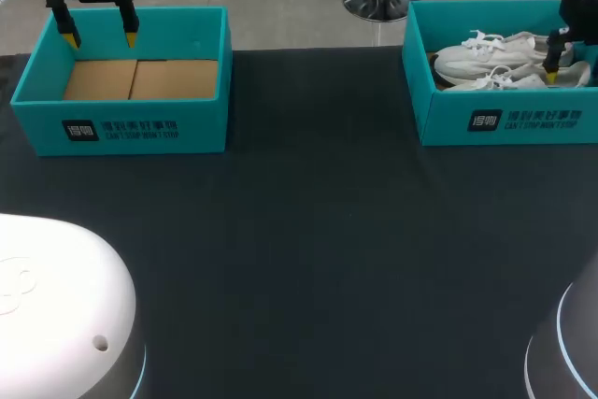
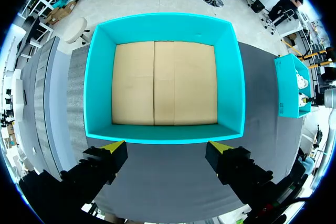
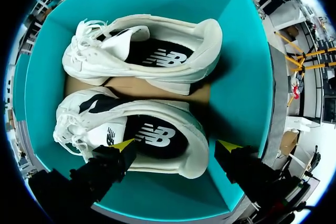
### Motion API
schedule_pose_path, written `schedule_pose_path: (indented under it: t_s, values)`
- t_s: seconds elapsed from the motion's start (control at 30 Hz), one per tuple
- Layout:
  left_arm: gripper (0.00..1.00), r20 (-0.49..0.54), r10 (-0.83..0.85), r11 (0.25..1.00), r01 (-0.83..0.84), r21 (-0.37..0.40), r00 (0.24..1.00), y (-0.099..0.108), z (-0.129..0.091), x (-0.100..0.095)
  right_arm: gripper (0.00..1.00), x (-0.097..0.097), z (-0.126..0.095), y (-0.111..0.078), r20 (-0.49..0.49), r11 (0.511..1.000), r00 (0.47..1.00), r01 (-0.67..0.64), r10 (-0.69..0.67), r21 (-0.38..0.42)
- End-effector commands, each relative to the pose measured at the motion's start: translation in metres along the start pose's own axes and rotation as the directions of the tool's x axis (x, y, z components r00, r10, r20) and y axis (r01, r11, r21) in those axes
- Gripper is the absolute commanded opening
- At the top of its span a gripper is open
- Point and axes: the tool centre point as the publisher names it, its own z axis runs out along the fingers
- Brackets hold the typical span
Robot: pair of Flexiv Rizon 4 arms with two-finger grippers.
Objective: Take the shoe out of the shoebox, open the shoe tongue, remove and reinsert the insole, then place the shoe into the shoebox
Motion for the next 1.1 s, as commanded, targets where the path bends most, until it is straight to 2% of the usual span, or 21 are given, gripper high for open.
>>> schedule_pose_path:
  t_s: [0.03, 0.7, 0.9, 1.1]
  values:
    - [1.00, 0.001, 0.000, 1.000, 0.000, 0.000, 1.000, 0.001, 0.000, 0.000, 0.00, -0.001, 0.003, 0.004, 0.008, 1.000, 1.000, -0.014, 0.014, 0.003]
    - [1.00, 0.001, 0.000, 1.000, 0.000, 0.000, 1.000, 0.001, 0.000, 0.000, 0.00, -0.010, -0.007, -0.003, 0.057, 0.999, 0.997, -0.049, 0.050, -0.009]
    - [1.00, 0.001, 0.000, 1.000, 0.000, 0.000, 1.000, 0.001, 0.000, 0.000, 0.00, -0.015, -0.030, -0.004, 0.066, 0.997, 0.995, -0.072, 0.073, -0.023]
    - [1.00, 0.001, 0.000, 1.000, 0.000, 0.000, 1.000, 0.001, 0.000, 0.000, 0.00, -0.026, -0.075, 0.000, 0.064, 0.994, 0.993, -0.094, 0.097, -0.057]
